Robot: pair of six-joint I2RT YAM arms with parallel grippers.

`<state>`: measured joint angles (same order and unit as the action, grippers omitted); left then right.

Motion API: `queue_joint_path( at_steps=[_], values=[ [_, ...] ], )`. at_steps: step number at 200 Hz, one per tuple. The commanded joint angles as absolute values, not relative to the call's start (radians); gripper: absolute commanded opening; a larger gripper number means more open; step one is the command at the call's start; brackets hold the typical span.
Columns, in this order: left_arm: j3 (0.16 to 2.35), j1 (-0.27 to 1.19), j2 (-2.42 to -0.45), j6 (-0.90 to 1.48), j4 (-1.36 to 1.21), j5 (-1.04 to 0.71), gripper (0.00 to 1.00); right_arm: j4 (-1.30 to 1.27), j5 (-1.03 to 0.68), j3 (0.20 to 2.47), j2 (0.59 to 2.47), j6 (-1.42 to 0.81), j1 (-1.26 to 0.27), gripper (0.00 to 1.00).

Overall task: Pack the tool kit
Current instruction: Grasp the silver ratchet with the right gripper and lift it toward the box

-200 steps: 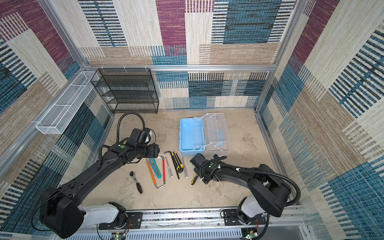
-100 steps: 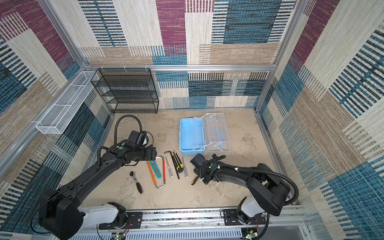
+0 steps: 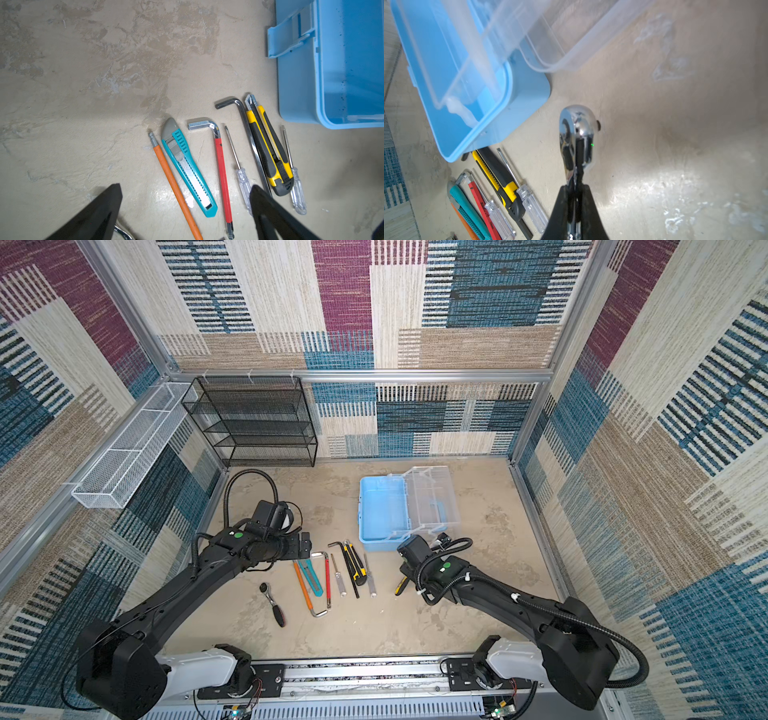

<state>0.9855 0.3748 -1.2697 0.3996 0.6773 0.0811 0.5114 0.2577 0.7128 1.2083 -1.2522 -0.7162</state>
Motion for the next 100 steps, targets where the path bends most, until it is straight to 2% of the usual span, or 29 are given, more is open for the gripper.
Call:
queue_joint_path(
  at_steps=[1, 23, 43, 63, 100],
  values=[
    [0.987, 0.363, -1.259, 0.445, 0.725, 0.115, 0.99, 0.603, 0.298, 0.717, 1.137, -1.207, -0.667, 0.00],
    [0.977, 0.348, -1.246, 0.458, 0.727, 0.116, 0.99, 0.662, 0.295, 0.720, 1.048, -1.164, -0.572, 0.00],
    [0.980, 0.330, -1.248, 0.464, 0.731, 0.117, 0.99, 0.670, 0.285, 0.756, 1.019, -1.038, -0.460, 0.00],
    [0.990, 0.317, -1.256, 0.471, 0.758, 0.132, 0.99, 0.668, 0.257, 0.850, 1.065, -0.860, -0.342, 0.00],
    [0.991, 0.287, -1.263, 0.541, 0.847, 0.178, 0.99, 0.634, 0.239, 1.013, 1.160, -0.624, -0.216, 0.00]
  ],
)
